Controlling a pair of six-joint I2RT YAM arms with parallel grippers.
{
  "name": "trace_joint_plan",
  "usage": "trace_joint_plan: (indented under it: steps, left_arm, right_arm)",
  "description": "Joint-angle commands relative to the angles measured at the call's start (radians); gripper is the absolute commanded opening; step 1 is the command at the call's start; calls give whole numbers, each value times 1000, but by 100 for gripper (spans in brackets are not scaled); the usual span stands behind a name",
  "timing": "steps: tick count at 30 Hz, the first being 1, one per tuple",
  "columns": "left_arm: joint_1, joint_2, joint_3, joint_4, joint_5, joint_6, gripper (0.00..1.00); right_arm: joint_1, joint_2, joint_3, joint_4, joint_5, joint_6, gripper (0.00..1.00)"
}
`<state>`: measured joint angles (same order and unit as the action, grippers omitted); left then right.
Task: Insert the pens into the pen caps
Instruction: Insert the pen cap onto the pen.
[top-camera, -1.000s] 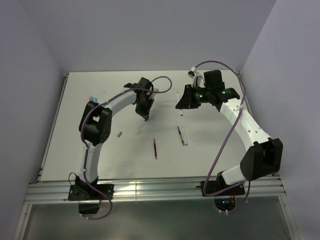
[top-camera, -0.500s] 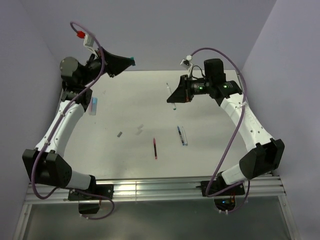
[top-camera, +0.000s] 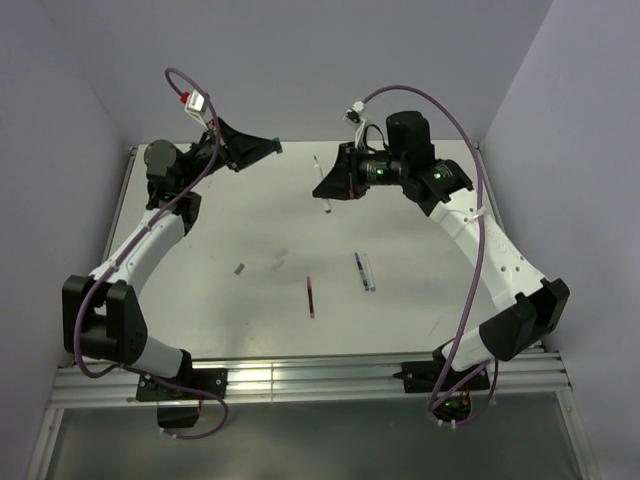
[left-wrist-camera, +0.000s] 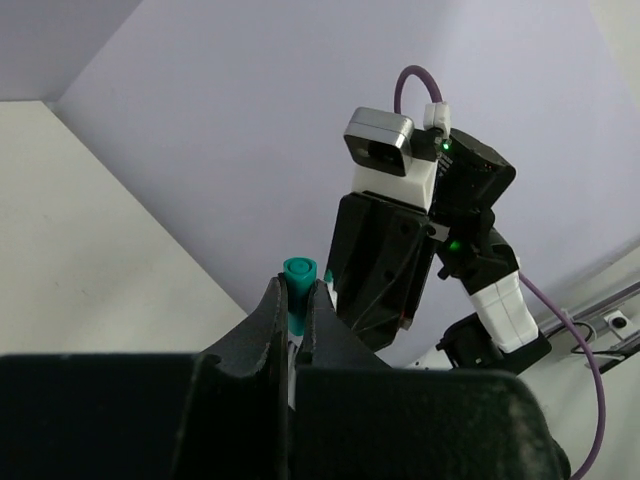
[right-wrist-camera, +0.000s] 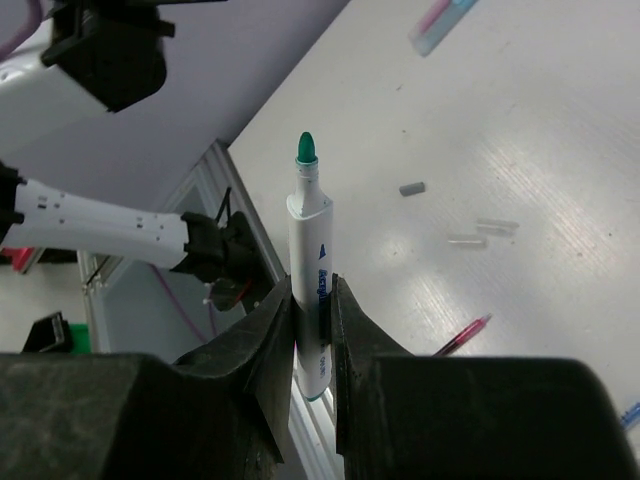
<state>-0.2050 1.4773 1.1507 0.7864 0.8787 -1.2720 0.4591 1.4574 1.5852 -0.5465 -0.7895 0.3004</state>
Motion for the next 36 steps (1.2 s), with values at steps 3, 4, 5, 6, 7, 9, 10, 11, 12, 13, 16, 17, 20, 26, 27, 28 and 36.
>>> trace_joint_plan:
  steps: [3,4,5,6,7,9,10,11,12,13,16,17,20,26,27,28,36]
  left_arm:
    - [-17,-43,-9,-48,-50,-49,1]
    - [-20,-40,-2,-74,-58,-47,0]
    - [-22,-34,21,-151,-73,-26,0]
    - [-24,-31,27,-165,-76,-17,0]
    - [-28,-28,30,-182,-81,-13,0]
    - [-30,-17,53,-273,-99,9,0]
    - [-34,-17,63,-300,-109,29,0]
    - [-39,-9,72,-315,-121,46,0]
    - [-43,-6,73,-328,-124,45,0]
    - [-45,-2,76,-331,-126,51,1]
    - [-57,5,83,-349,-127,59,0]
    - [-60,6,80,-351,-124,66,0]
    - [-83,8,80,-388,-127,98,0]
    - [-109,12,76,-424,-138,137,0]
    - [-114,14,78,-426,-139,138,0]
    - [-116,14,80,-430,-142,144,0]
    - [-126,12,77,-424,-132,149,0]
  right_arm:
    - [59,1,15,20,156,37,0]
    - [67,3,18,19,168,36,0]
    - [73,7,22,11,183,34,0]
    - [81,8,24,8,193,34,0]
    - [90,14,28,3,216,28,0]
    - [101,21,33,-15,236,16,0]
    - [110,26,35,-21,245,8,0]
    - [112,34,33,-26,243,5,0]
    - [115,38,27,-27,237,3,0]
    - [118,43,24,-29,227,5,0]
    - [122,61,21,-29,220,5,0]
    - [125,67,22,-29,220,5,0]
    - [131,75,36,-30,228,8,0]
    - [135,78,35,-32,228,9,0]
    - [138,80,32,-32,230,9,0]
    - [138,80,33,-32,228,8,0]
    - [138,67,15,-32,239,6,0]
